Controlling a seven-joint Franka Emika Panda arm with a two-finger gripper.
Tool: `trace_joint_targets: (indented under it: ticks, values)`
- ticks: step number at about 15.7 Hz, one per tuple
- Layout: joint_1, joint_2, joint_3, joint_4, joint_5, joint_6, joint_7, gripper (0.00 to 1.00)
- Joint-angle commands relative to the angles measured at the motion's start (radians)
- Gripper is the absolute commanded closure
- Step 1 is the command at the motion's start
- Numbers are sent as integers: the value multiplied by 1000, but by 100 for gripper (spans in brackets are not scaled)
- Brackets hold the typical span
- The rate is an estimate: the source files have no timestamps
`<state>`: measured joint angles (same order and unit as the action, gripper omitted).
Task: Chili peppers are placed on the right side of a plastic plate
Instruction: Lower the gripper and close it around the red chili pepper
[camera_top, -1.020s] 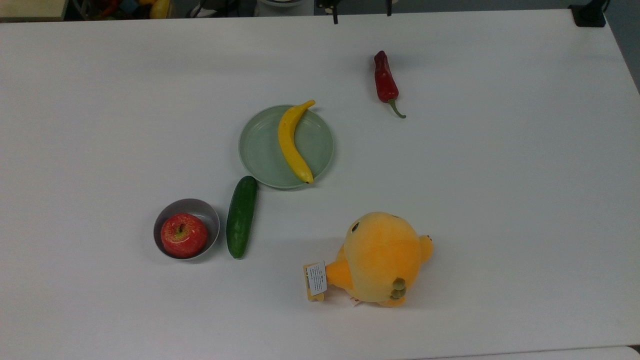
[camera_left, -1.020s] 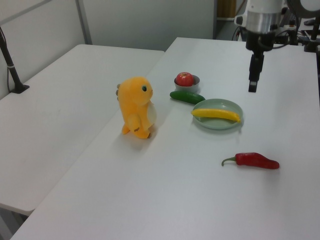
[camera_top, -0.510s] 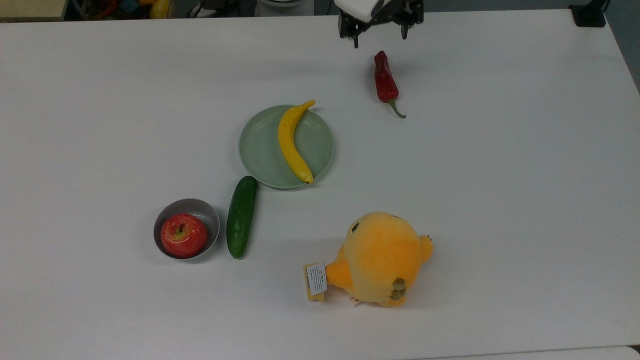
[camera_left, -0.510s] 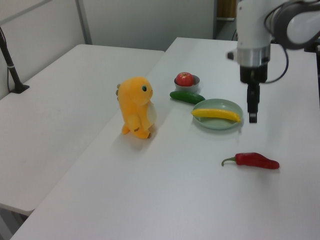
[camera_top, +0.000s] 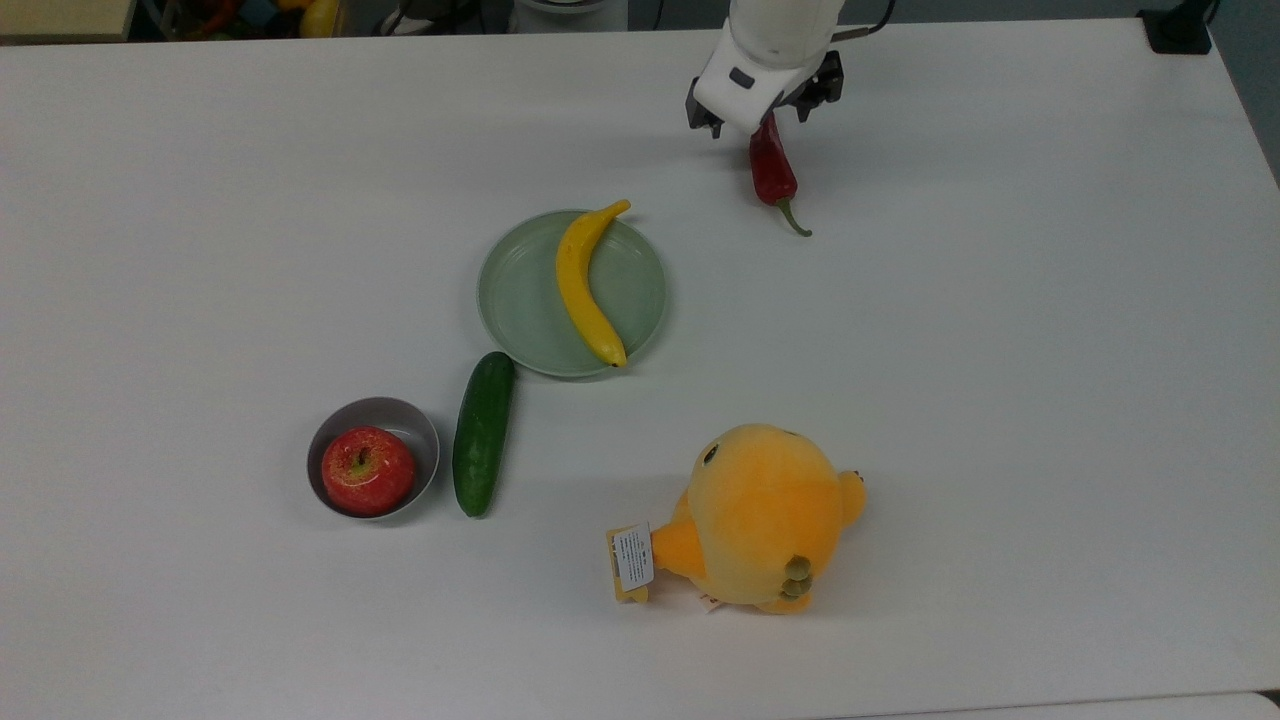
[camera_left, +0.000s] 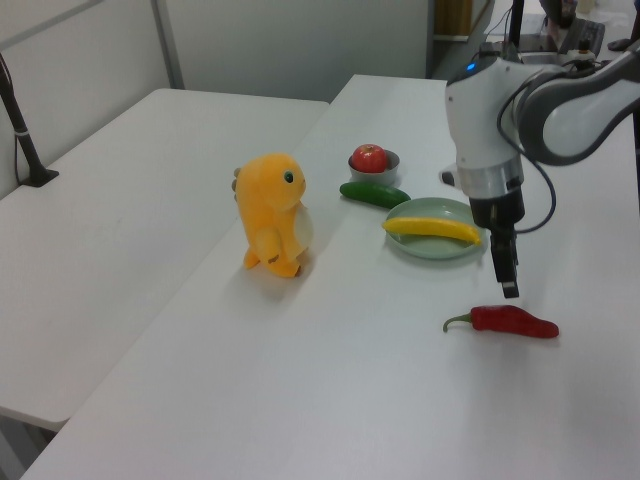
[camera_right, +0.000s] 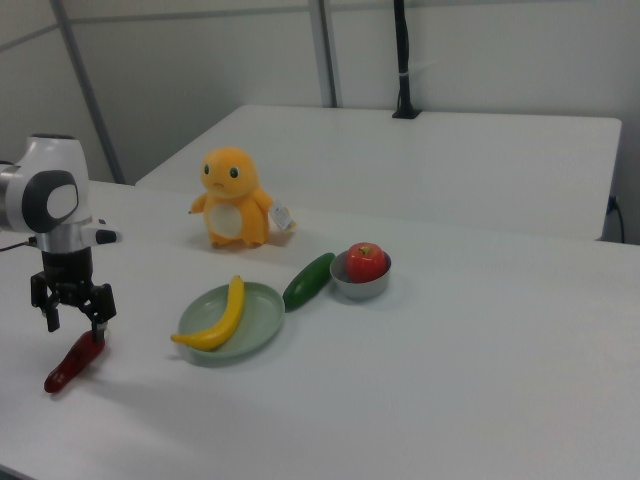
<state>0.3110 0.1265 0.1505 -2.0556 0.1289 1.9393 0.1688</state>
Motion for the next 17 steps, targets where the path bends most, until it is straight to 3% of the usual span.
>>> trace_joint_targets:
  ticks: [1,8,9,13,17]
  values:
    - [34,62,-5,-6,-55,55,11,0]
    - [30,114,32,-5,-89,79,11,0]
    - [30,114,32,-5,-90,79,11,4]
    - [22,128,34,-5,-101,111,5,87]
    - [19,130,32,-3,-101,124,9,92]
